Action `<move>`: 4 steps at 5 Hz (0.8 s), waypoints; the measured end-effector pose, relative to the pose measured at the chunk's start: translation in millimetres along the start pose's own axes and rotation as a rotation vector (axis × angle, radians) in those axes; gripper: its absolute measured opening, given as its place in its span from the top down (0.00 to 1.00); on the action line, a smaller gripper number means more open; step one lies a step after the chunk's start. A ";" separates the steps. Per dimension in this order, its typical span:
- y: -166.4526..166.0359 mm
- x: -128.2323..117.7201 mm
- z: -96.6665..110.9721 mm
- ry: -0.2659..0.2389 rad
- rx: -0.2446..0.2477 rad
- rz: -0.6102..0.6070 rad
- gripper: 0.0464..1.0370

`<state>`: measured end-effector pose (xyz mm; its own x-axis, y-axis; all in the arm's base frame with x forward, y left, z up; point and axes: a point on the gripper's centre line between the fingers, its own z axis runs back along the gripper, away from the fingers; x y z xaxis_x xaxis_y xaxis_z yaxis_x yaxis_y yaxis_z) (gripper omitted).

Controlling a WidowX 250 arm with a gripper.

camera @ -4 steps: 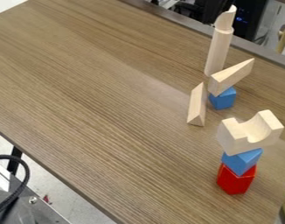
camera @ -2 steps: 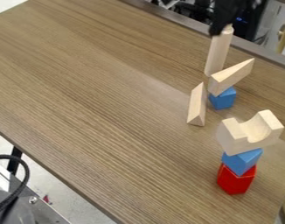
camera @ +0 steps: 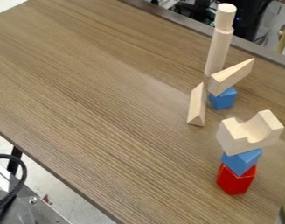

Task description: Move the small cylinder to the left

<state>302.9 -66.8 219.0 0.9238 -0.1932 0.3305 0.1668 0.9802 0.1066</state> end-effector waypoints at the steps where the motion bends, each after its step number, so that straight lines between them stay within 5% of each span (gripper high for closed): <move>1: 4.5 26.2 -6.8 -0.026 0.004 0.018 0.04; 4: 37.0 51.6 -39.2 -0.005 0.029 0.108 0.04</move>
<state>370.3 -38.8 203.3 0.9341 -0.0864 0.3465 0.0559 0.9937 0.0970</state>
